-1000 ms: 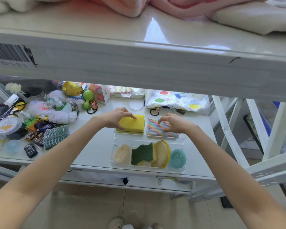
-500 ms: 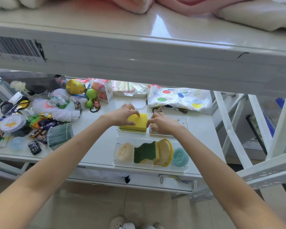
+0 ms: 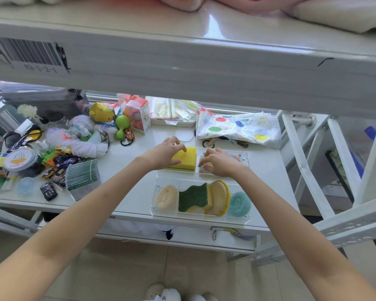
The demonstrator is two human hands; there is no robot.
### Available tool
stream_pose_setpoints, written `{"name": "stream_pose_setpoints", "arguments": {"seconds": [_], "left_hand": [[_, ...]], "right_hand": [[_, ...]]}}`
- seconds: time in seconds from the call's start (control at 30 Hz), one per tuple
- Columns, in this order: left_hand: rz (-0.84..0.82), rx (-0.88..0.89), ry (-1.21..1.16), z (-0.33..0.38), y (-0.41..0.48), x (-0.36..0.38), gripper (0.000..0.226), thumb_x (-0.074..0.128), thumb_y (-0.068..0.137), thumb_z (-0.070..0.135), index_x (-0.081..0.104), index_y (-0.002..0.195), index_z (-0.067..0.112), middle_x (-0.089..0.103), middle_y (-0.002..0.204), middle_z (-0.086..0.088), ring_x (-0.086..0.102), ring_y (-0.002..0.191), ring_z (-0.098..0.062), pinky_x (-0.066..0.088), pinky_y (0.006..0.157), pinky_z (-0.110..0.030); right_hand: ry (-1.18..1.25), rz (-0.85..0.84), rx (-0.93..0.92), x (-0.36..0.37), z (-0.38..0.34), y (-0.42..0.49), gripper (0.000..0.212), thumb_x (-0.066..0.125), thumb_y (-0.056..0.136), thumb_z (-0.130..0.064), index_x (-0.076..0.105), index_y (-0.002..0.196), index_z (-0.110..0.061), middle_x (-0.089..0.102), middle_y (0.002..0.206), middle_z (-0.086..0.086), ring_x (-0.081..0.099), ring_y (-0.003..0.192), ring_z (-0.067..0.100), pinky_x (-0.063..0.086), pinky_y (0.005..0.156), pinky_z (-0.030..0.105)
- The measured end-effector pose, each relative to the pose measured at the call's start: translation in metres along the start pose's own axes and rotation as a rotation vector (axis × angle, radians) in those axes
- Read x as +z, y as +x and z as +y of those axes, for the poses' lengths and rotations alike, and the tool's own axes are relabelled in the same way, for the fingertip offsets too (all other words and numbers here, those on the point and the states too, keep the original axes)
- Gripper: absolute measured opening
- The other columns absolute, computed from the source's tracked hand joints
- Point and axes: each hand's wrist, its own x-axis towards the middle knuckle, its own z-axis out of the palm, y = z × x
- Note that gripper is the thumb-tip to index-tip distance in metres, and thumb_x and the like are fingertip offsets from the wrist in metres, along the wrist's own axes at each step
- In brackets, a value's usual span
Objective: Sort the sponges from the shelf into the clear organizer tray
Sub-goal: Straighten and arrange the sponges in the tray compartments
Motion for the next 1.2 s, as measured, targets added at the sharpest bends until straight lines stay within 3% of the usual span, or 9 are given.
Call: {"name": "stream_pose_setpoints", "arguments": {"seconds": [0.17,0.3,0.4,0.53,0.6,0.77,0.97,1.1,1.2], "left_hand": [[0.12,0.086,-0.059,0.007,-0.022,0.001,0.028,0.06,0.091,0.025,0.055,0.117,0.015,0.051,0.12,-0.008,0.044,0.114,-0.021,0.042,0.101,-0.038],[0.012,0.097,-0.143,0.009,-0.051,0.019,0.022,0.061,0.09,0.024,0.057,0.11,0.016,0.054,0.111,-0.003,0.051,0.096,-0.014,0.049,0.093,-0.036],[-0.108,0.044,-0.1,0.008,-0.066,0.043,0.033,0.062,0.09,0.027,0.054,0.121,0.019,0.052,0.124,-0.002,0.054,0.109,-0.019,0.047,0.098,-0.033],[-0.178,-0.029,-0.058,0.001,-0.074,0.062,0.054,0.066,0.086,0.03,0.041,0.134,0.023,0.043,0.136,-0.006,0.05,0.118,-0.023,0.044,0.099,-0.034],[-0.185,-0.039,-0.063,-0.003,-0.076,0.065,0.061,0.07,0.083,0.028,0.038,0.134,0.025,0.043,0.138,-0.005,0.049,0.12,-0.023,0.046,0.1,-0.036],[-0.198,-0.022,-0.065,-0.005,-0.073,0.068,0.065,0.075,0.078,0.025,0.037,0.13,0.024,0.047,0.135,-0.004,0.049,0.119,-0.024,0.045,0.099,-0.038],[-0.174,-0.016,-0.018,-0.006,-0.072,0.073,0.065,0.075,0.077,0.032,0.036,0.129,0.025,0.047,0.135,-0.005,0.052,0.116,-0.028,0.046,0.097,-0.038],[-0.198,-0.023,-0.061,-0.006,-0.071,0.072,0.064,0.074,0.08,0.028,0.035,0.132,0.025,0.044,0.139,-0.006,0.049,0.121,-0.027,0.045,0.1,-0.037],[-0.198,-0.032,-0.097,-0.006,-0.072,0.069,0.064,0.072,0.082,0.025,0.036,0.135,0.022,0.041,0.141,-0.005,0.046,0.125,-0.025,0.043,0.103,-0.035]], "right_hand": [[0.164,0.142,0.014,-0.003,-0.008,-0.018,0.023,0.051,0.095,-0.027,0.063,0.114,-0.022,0.055,0.119,0.007,0.048,0.118,0.025,0.04,0.099,0.039],[0.241,0.131,-0.027,0.008,-0.03,-0.039,0.021,0.055,0.093,-0.025,0.063,0.111,-0.017,0.054,0.115,0.006,0.051,0.111,0.021,0.043,0.092,0.033],[0.193,0.088,-0.064,0.02,-0.043,-0.05,0.025,0.06,0.09,-0.03,0.061,0.114,-0.02,0.054,0.117,0.004,0.05,0.105,0.017,0.047,0.094,0.036],[0.037,-0.022,-0.053,0.037,-0.046,-0.057,0.044,0.067,0.082,-0.04,0.055,0.121,-0.023,0.048,0.128,0.006,0.04,0.12,0.023,0.039,0.102,0.039],[0.003,-0.037,-0.033,0.042,-0.046,-0.058,0.047,0.07,0.08,-0.035,0.053,0.122,-0.022,0.044,0.131,0.008,0.034,0.124,0.026,0.037,0.105,0.04],[0.009,0.023,-0.038,0.048,-0.052,-0.056,0.034,0.067,0.082,-0.021,0.058,0.114,-0.021,0.048,0.127,0.01,0.036,0.122,0.028,0.042,0.101,0.044],[-0.052,0.071,-0.065,0.064,-0.057,-0.06,0.028,0.065,0.085,-0.016,0.06,0.113,-0.019,0.046,0.127,0.01,0.033,0.126,0.03,0.036,0.107,0.045],[0.184,0.094,-0.036,0.056,-0.049,-0.073,0.032,0.066,0.085,-0.035,0.064,0.113,-0.021,0.047,0.13,0.006,0.033,0.128,0.023,0.033,0.11,0.043],[0.301,0.233,0.067,0.045,-0.03,-0.09,0.034,0.064,0.086,-0.036,0.063,0.116,-0.021,0.05,0.127,0.007,0.039,0.125,0.023,0.034,0.109,0.041]]}}
